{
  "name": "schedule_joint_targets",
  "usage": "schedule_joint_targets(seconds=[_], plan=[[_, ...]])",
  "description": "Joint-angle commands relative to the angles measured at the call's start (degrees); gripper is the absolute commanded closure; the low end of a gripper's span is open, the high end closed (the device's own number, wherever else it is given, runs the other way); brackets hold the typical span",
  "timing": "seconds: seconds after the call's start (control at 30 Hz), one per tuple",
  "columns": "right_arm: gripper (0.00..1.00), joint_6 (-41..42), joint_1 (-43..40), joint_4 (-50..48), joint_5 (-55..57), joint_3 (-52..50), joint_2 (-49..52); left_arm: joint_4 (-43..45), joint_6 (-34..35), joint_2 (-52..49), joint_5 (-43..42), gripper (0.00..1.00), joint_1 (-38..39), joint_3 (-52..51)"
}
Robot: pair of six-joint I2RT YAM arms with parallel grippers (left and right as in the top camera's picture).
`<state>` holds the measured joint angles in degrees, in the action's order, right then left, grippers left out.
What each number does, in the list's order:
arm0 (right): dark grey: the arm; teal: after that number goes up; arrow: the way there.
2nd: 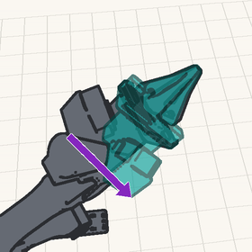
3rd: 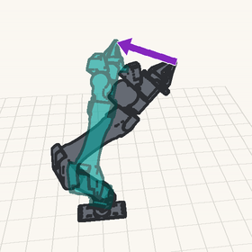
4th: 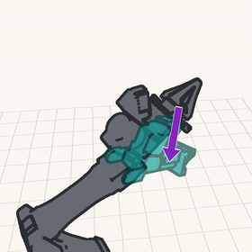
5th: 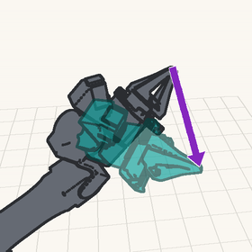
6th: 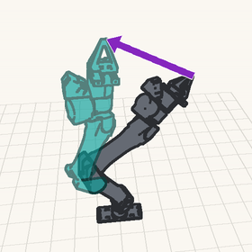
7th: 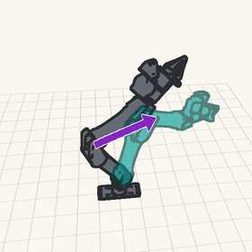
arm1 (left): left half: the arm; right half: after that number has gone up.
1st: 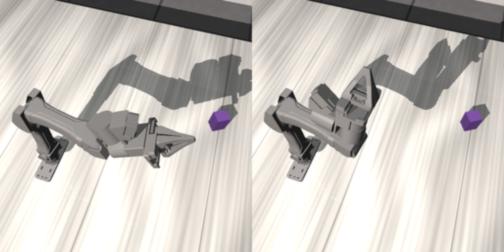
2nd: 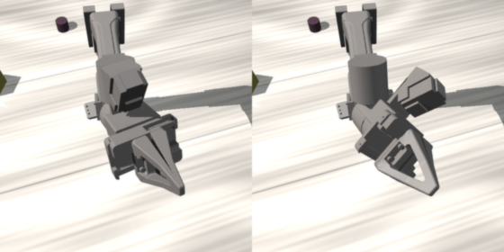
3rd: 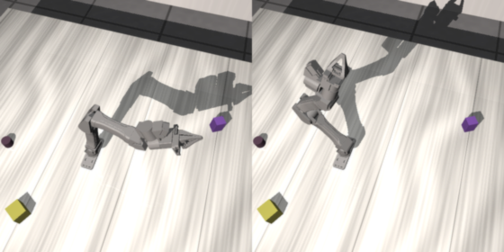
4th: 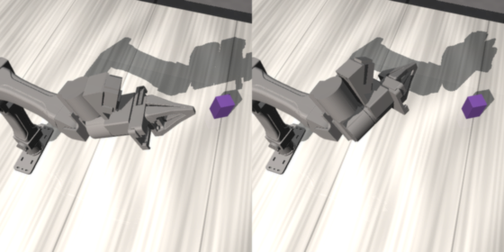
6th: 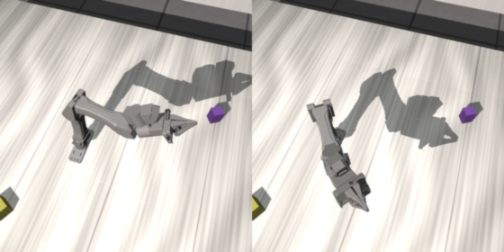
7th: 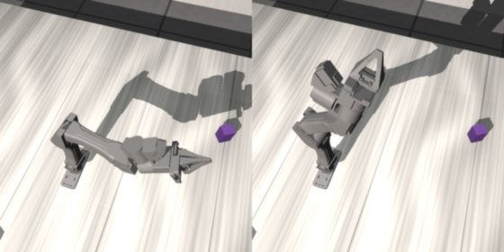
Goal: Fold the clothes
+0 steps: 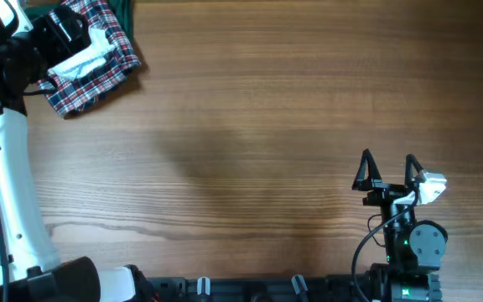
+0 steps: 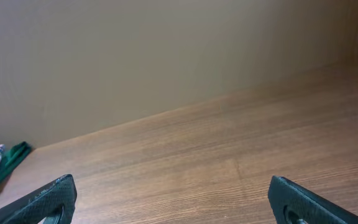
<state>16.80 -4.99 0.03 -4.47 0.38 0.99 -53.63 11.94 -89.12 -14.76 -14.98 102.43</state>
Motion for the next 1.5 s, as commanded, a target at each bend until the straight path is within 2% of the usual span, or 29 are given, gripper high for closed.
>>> schedule_joint_targets(seconds=[0.0, 1.33, 1.47], plan=[[0.00, 0.31, -0.33, -0.28, -0.83, -0.09, -0.57, 0.11, 0.72, 0.94, -0.42, 0.00, 0.24, 0.00], [0.00, 0.28, -0.33, -0.31, -0.83, -0.09, -0.57, -1.18, 0.72, 1.70, -0.46, 0.00, 0.35, 0.00], [0.00, 0.31, -0.33, -0.31, -0.83, -0.09, -0.57, -3.13, 0.00, 6.23, 3.52, 0.00, 5.09, -3.85]])
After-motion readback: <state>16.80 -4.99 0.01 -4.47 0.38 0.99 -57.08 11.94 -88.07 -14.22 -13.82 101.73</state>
